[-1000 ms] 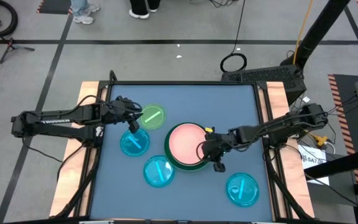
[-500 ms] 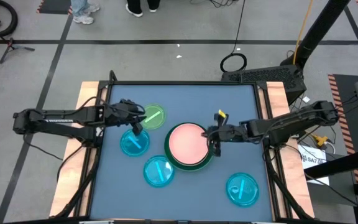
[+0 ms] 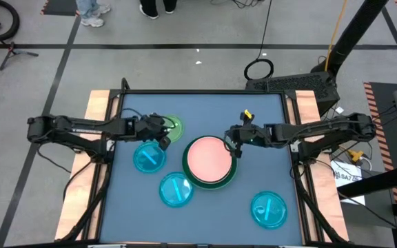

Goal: Stack plastic plates
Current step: Stack the light green plate on top of the pink plate

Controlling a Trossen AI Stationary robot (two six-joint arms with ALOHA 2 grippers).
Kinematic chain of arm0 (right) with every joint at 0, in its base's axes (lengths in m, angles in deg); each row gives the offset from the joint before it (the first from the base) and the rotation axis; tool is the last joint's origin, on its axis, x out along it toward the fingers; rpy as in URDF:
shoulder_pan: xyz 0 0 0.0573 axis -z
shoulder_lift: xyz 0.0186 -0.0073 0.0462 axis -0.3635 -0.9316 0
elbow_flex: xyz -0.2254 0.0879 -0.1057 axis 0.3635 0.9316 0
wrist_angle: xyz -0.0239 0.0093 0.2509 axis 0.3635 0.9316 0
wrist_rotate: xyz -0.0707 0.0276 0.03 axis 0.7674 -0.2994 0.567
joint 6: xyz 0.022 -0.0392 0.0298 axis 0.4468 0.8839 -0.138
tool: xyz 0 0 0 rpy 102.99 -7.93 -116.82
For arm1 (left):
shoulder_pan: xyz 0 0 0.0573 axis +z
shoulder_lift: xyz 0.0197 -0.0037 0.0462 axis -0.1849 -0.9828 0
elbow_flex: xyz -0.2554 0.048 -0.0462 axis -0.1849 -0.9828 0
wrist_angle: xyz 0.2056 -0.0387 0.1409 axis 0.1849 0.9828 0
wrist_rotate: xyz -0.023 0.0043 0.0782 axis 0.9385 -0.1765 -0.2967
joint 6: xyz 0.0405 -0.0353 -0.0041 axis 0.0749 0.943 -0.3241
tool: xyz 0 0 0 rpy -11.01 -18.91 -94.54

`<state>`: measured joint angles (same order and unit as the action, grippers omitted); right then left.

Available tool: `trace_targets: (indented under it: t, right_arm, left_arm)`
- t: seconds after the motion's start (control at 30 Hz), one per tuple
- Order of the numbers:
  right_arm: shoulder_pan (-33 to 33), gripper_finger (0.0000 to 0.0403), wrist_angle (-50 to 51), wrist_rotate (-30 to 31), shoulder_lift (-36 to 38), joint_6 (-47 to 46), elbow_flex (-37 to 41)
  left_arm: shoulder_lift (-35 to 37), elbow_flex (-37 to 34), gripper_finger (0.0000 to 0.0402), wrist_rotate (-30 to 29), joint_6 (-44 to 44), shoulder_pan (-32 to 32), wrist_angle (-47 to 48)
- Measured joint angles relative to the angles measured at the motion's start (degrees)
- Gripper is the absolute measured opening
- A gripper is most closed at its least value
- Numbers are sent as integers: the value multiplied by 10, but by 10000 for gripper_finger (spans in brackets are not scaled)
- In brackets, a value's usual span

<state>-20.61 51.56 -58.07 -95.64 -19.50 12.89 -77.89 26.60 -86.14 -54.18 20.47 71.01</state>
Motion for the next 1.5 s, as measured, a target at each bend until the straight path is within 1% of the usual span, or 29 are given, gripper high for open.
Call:
trace_targets:
  t: [0.13, 0.27, 0.43, 0.6, 0.73, 0.87, 1.03, 1.5]
  right_arm:
    - [16, 18, -8, 0, 0, 2, 0]
    - [33, 18, -11, 0, 0, 2, 0]
    - [47, 18, -11, 0, 0, 2, 0]
    - [52, 18, -8, 0, 0, 2, 0]
    - [52, 18, 3, -1, 0, 2, 0]
    - [52, 18, 6, -1, 0, 2, 0]
    - [52, 18, 6, -1, 0, 2, 0]
    - [52, 18, 6, -1, 0, -2, 0]
  left_arm:
    - [-38, 0, 129, 35, -3, 49, 5]
    - [-62, 5, 129, 64, -33, 106, 16]
    - [-82, 37, 129, 82, -91, 177, 32]
    - [-114, 75, 129, 142, -153, 240, 36]
    - [-152, 101, 129, 164, -193, 275, 63]
    - [-189, 113, 129, 165, -228, 296, 74]
    - [-224, 114, 129, 165, -243, 311, 75]
    - [-272, 116, 128, 166, -259, 318, 73]
